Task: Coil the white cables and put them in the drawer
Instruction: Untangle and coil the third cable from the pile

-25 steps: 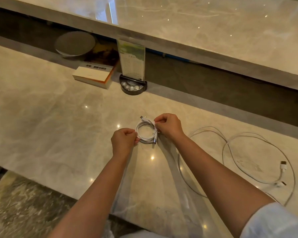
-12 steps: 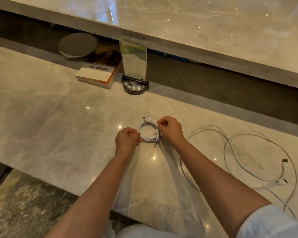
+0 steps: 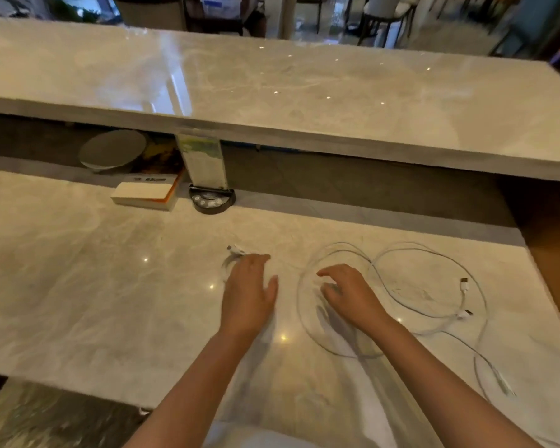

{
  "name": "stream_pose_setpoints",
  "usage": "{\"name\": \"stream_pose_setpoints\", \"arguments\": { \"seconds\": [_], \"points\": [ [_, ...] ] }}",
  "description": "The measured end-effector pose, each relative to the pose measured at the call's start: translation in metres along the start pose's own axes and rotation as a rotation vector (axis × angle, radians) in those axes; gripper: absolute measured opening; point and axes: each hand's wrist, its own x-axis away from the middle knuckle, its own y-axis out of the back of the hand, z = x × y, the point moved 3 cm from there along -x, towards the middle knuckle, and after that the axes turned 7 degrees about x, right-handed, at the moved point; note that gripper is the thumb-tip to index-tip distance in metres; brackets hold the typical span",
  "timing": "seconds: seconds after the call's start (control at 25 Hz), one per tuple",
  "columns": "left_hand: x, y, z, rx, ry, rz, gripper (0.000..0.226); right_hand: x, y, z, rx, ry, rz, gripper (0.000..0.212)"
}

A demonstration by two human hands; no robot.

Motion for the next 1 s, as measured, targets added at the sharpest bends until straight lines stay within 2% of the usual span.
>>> {"name": "stream_pose_setpoints", "arguments": {
  "seconds": [0.12,0.28,0.44,0.52,0.64,0.72,0.84,1.0],
  "points": [
    [0.029,-0.066,-0.043,-0.121,-0.286,0.272,0.043,0.06,0.012,-0.057,0.086,-0.106,-0.074,0.051],
    [0.065,-0.134,-0.064,-0.306,-0.391,0.605,0.042,0.124,0.011,-0.101,0.197,-0.184,-0.101,0.046],
    [0.074,-0.157,-0.077,-0.336,-0.518,0.617,0.01,0.146,-0.002,-0.112,0.268,-0.178,-0.142,0.042],
    [0.074,-0.161,-0.078,-0.261,-0.534,0.627,0.013,0.149,-0.005,-0.112,0.264,-0.178,-0.203,0.043],
    [0.073,-0.156,-0.087,-0.057,-0.414,0.602,0.024,0.148,0.002,-0.113,0.18,-0.201,-0.287,0.037],
    [0.067,-0.146,-0.104,0.102,-0.341,0.618,0.018,0.144,0.015,-0.111,0.144,-0.195,-0.392,0.029],
    [0.049,-0.124,-0.137,0.273,-0.282,0.546,0.013,0.135,0.038,-0.115,0.12,-0.17,-0.551,0.011],
    [0.003,-0.087,-0.162,0.414,-0.133,0.329,0.011,0.132,0.071,-0.139,-0.133,-0.284,-0.505,0.005]
  ]
}}
